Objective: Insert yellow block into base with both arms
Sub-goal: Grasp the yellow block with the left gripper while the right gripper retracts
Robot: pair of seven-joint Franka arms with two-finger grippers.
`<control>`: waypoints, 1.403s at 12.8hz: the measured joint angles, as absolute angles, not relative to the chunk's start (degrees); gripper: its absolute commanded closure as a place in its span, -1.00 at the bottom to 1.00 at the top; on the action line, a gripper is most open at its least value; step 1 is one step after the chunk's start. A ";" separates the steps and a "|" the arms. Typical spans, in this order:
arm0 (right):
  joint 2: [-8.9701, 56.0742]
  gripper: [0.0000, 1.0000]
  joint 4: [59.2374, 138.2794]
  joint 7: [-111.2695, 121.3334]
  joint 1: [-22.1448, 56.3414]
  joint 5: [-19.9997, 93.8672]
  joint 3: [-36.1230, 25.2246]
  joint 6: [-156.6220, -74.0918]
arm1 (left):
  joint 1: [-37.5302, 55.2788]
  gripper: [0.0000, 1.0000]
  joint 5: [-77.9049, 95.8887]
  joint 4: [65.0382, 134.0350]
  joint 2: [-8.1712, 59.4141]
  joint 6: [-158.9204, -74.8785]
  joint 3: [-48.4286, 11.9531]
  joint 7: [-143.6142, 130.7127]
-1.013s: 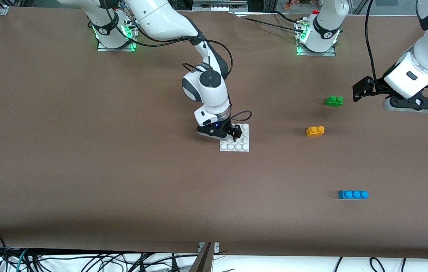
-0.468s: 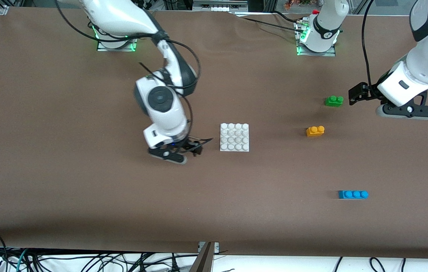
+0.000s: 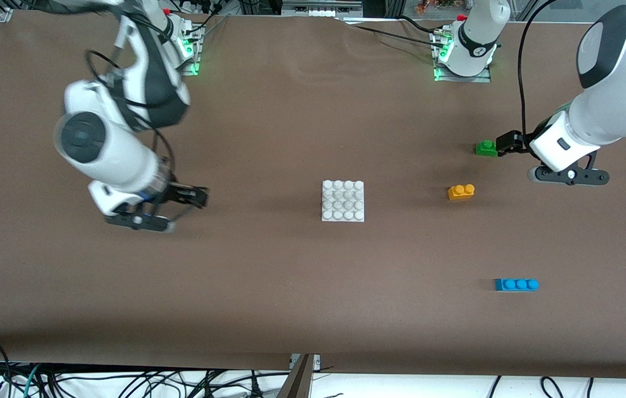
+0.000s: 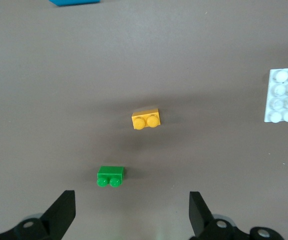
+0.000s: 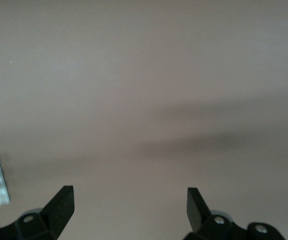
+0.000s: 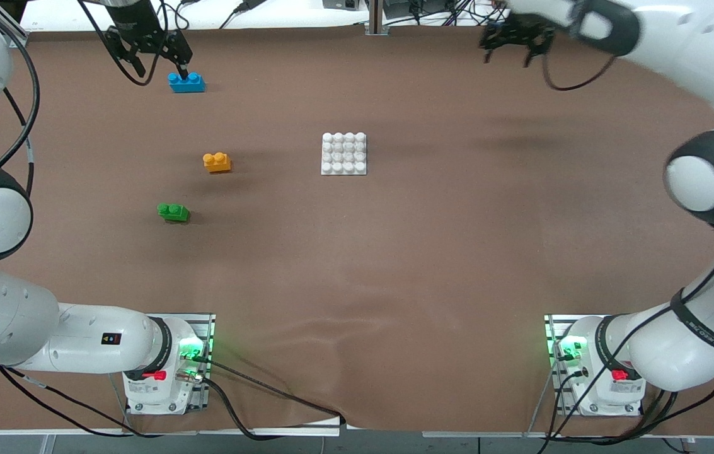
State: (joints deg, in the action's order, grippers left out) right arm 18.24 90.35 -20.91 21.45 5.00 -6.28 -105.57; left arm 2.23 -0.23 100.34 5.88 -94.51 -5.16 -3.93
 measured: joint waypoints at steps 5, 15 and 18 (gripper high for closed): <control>6.41 -1.00 94.58 -9.07 6.82 4.64 -0.17 -95.46 | 2.24 -1.00 -0.23 111.43 6.36 -110.00 -5.64 -7.99; 0.49 -1.00 95.10 -2.18 2.32 -0.39 1.23 -88.30 | 2.15 -1.00 -2.83 129.66 14.40 -138.93 -5.93 -12.35; 0.54 -1.00 94.97 -2.16 2.22 -0.44 0.93 -88.95 | 2.15 -1.00 -7.57 129.73 18.53 -142.90 -5.95 -17.04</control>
State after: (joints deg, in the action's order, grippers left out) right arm 0.54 94.97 -2.16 2.22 -0.44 0.93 -88.95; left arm 2.15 -7.57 129.73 18.53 -142.90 -5.95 -17.04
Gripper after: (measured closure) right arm 0.000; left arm 0.000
